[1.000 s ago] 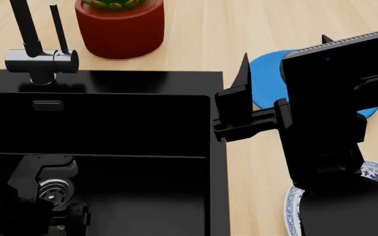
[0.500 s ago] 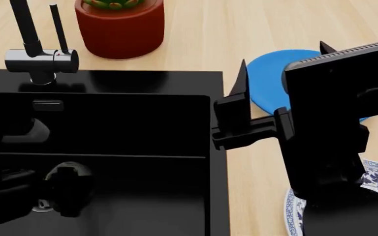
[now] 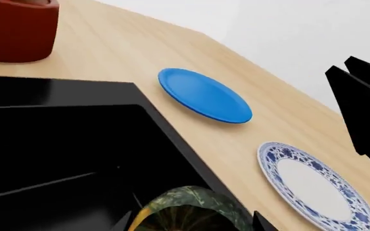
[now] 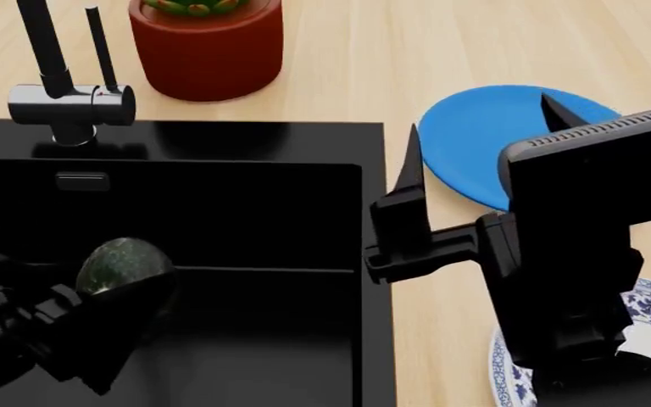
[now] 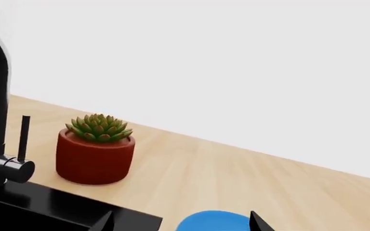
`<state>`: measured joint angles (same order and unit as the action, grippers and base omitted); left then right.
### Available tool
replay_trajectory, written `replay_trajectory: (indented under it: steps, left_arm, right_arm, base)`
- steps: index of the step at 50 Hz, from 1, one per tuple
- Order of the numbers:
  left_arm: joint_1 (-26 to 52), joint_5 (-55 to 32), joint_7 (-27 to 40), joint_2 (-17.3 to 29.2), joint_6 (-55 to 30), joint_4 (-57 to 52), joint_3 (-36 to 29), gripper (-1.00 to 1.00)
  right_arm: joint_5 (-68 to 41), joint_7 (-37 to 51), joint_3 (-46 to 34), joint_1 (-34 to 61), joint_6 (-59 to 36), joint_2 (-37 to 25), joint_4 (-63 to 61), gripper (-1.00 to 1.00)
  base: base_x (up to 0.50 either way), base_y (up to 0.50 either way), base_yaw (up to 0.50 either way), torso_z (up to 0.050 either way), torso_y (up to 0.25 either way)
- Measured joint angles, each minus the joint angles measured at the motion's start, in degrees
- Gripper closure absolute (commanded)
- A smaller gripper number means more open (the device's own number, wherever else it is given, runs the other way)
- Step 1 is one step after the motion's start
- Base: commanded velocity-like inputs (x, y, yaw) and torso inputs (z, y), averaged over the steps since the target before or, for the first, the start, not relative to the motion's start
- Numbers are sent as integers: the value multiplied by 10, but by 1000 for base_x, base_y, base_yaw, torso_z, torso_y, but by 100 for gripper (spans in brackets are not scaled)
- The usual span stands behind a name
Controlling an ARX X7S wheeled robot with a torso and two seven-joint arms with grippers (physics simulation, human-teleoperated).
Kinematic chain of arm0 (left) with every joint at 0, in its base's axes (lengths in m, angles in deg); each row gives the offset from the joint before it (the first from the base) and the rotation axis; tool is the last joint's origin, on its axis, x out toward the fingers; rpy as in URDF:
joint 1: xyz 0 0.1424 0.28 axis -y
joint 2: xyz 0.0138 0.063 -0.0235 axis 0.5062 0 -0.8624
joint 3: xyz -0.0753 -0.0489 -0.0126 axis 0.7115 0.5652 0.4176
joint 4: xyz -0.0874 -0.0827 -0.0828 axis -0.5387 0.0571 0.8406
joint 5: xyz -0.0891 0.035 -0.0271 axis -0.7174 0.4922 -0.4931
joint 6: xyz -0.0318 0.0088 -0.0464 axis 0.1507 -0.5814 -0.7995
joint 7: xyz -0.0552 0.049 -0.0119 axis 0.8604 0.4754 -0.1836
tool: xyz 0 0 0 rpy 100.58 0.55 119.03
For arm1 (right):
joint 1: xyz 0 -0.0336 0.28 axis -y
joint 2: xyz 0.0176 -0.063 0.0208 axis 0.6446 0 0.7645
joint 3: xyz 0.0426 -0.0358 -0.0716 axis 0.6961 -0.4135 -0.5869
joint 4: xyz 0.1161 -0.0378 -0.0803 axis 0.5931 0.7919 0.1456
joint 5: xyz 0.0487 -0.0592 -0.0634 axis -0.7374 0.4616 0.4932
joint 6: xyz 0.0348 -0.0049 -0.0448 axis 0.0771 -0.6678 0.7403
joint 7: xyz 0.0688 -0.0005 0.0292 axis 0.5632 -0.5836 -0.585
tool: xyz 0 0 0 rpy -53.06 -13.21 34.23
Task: Pick the squash from the sink and place it on the plate located on the counter
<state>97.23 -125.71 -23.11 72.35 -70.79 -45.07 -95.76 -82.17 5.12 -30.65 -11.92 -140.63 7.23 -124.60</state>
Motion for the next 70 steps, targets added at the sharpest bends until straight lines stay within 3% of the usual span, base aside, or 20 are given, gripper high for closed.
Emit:
replay_trajectory:
  steps: [8, 17, 26, 35, 50, 61, 70]
  left_arm:
    - [-11, -13, -4, 3, 4, -24, 16, 100]
    - [14, 52, -30, -106, -192, -42, 175, 100]
    - [89, -14, 10, -143, -295, 21, 229, 100]
    - [170, -140, 68, -143, -331, 116, 209, 100]
    - [281, -349, 118, -132, -337, 247, 120, 100]
    - [358, -420, 100, -132, -344, 330, 67, 100]
    - [423, -425, 62, -133, -352, 401, 37, 100]
  right_arm:
    - [-4, -4, 5, -6, 8, -1, 1, -100]
    - [41, -77, 19, -4, -7, 20, -18, -100]
    - [33, -138, 39, 0, -21, 19, -61, -100]
    - [-1, -199, 67, 9, -37, 9, -109, -100]
    - [-75, -256, 83, 25, -60, -18, -163, -100]
    - [-254, -158, 69, 23, -11, -109, -179, -100]
    - [-364, -64, 13, 25, 70, -203, -183, -100]
  base:
    - [0, 0, 0, 0, 0]
    - [0, 0, 0, 0, 0]
    - [0, 0, 0, 0, 0]
    - [0, 0, 0, 0, 2]
    - [0, 0, 0, 0, 0]
    - [0, 0, 0, 0, 1]
    - [0, 0, 0, 0, 0]
